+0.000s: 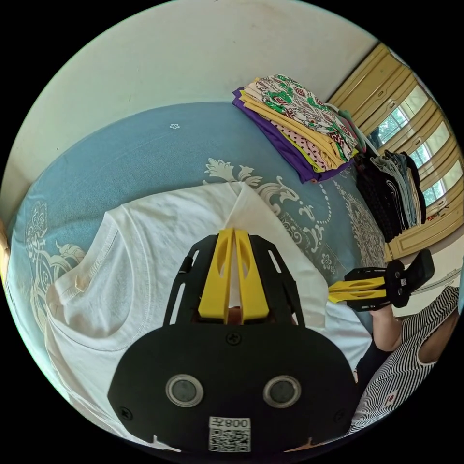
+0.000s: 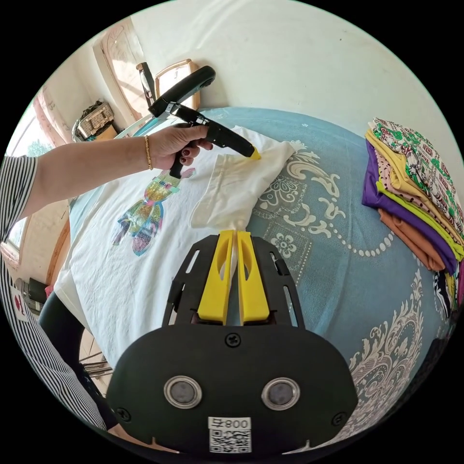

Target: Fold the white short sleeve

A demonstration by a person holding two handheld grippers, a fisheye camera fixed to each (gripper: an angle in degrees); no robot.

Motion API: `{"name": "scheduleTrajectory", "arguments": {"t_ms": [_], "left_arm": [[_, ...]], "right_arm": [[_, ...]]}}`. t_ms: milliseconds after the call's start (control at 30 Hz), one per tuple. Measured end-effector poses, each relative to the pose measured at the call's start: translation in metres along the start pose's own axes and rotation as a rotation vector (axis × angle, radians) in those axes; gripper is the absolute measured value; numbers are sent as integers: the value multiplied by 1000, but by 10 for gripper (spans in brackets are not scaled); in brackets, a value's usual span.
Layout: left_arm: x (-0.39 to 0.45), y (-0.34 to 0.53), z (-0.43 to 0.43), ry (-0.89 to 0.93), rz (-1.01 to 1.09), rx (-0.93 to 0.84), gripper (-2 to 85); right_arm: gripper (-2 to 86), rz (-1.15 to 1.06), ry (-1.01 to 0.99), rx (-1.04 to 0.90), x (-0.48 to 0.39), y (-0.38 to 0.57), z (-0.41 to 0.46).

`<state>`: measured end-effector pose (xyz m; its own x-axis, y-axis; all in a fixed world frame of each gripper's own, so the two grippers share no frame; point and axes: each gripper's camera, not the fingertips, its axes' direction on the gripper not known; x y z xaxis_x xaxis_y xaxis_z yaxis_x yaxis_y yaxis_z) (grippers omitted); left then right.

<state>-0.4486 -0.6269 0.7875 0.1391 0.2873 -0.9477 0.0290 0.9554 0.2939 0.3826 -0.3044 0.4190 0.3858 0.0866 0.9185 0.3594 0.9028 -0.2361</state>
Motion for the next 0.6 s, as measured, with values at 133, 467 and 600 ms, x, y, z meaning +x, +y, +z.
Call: {"name": "scheduleTrajectory", "arguments": {"t_ms": [133,467,600], "left_arm": [[7,-6,-2,-73,1,8,4],[42,-19,-4,16,15,81,13],[56,-32,11,-31,19,50,8]], "right_arm": [[9,21,-4,-10,12,2,-12],[7,28,-94,-12,25,-1,-27],[7,28,-115,-18,30,-3,-33]]}}
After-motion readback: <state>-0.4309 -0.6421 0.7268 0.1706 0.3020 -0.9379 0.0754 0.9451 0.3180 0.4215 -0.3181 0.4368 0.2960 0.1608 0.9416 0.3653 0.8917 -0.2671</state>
